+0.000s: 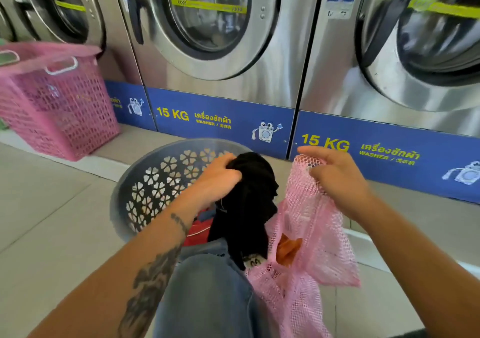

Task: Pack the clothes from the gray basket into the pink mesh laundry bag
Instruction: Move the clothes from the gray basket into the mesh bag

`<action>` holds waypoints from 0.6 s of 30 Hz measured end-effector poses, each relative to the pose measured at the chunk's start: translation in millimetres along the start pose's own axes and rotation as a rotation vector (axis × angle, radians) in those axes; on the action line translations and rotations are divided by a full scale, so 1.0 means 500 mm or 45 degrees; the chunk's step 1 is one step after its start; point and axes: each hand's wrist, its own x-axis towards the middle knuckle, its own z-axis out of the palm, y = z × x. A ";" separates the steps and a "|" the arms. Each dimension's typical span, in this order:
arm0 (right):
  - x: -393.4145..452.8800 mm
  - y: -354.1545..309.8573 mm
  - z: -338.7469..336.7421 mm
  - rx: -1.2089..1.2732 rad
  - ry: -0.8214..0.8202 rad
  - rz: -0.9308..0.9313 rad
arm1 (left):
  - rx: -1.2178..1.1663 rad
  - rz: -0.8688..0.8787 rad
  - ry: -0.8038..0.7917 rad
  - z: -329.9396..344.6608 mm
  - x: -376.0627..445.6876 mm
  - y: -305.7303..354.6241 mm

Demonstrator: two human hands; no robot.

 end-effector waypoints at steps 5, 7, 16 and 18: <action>-0.026 0.010 -0.027 -0.033 0.011 0.006 | 0.225 -0.352 -0.280 0.090 0.016 -0.020; -0.032 0.014 -0.039 -0.015 0.027 0.015 | 0.351 -0.395 -0.284 0.105 0.024 -0.029; -0.049 0.025 -0.059 0.078 0.014 0.080 | -0.036 -0.211 -0.046 0.157 0.010 -0.092; -0.049 0.025 -0.061 0.072 0.007 0.082 | -0.013 -0.151 0.053 0.156 -0.010 -0.073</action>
